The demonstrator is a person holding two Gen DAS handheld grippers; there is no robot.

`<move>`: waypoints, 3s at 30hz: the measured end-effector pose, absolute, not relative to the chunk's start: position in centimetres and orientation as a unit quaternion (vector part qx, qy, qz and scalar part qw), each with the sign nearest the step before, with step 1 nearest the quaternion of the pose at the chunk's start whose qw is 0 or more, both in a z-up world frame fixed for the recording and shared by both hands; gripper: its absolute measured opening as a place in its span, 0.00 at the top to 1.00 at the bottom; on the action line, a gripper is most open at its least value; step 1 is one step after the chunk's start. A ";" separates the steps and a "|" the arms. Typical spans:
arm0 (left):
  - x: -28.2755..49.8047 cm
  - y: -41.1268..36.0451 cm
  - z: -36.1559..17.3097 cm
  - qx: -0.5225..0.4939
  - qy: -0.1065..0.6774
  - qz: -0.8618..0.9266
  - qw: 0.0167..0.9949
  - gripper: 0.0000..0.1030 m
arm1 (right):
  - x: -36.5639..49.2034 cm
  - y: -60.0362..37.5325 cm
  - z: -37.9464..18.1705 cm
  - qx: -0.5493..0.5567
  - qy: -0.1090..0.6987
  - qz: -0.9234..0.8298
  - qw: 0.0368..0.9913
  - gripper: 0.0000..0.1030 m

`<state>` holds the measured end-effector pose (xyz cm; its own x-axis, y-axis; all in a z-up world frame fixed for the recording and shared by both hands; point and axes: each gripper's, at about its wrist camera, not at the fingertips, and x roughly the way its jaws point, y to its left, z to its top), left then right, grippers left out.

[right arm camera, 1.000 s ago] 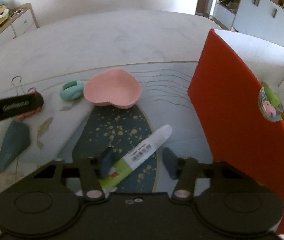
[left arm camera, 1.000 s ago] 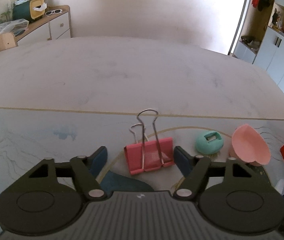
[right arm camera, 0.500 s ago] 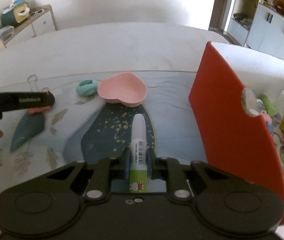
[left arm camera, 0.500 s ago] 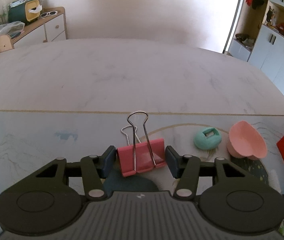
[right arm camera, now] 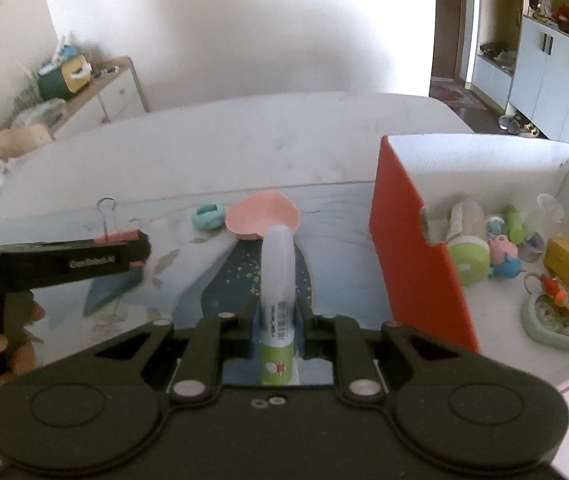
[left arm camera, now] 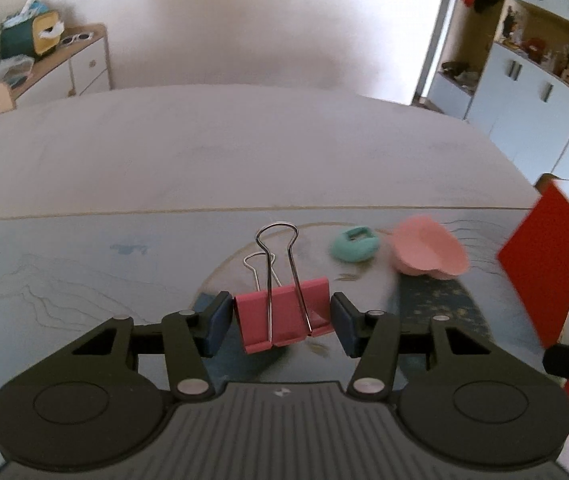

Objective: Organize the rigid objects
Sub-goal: 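Carry the glue stick and the pink binder clip over the shoebox, then lower the binder clip into the shoebox and open the left tool while the right tool releases the glue stick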

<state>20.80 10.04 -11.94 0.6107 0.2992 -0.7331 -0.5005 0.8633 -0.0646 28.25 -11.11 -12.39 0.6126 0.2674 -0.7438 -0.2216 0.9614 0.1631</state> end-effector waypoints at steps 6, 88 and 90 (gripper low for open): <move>20.8 6.7 -9.1 -0.116 0.361 0.193 0.905 0.48 | 27.4 -13.6 -10.4 0.053 0.405 0.149 0.901 0.84; 45.5 -17.9 -12.4 -0.025 0.560 0.037 0.827 0.51 | 37.9 -38.1 -14.6 0.011 0.468 0.103 0.877 0.82; 45.4 -17.7 -12.4 -0.032 0.562 0.036 0.826 0.50 | 37.7 -38.1 -14.6 0.009 0.469 0.104 0.877 0.81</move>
<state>45.38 -17.72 -12.41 0.3655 0.0242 -0.9305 -0.0960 0.9953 -0.0118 37.69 -38.07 -14.59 0.5391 0.1911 -0.8203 -0.1743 0.9781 0.1134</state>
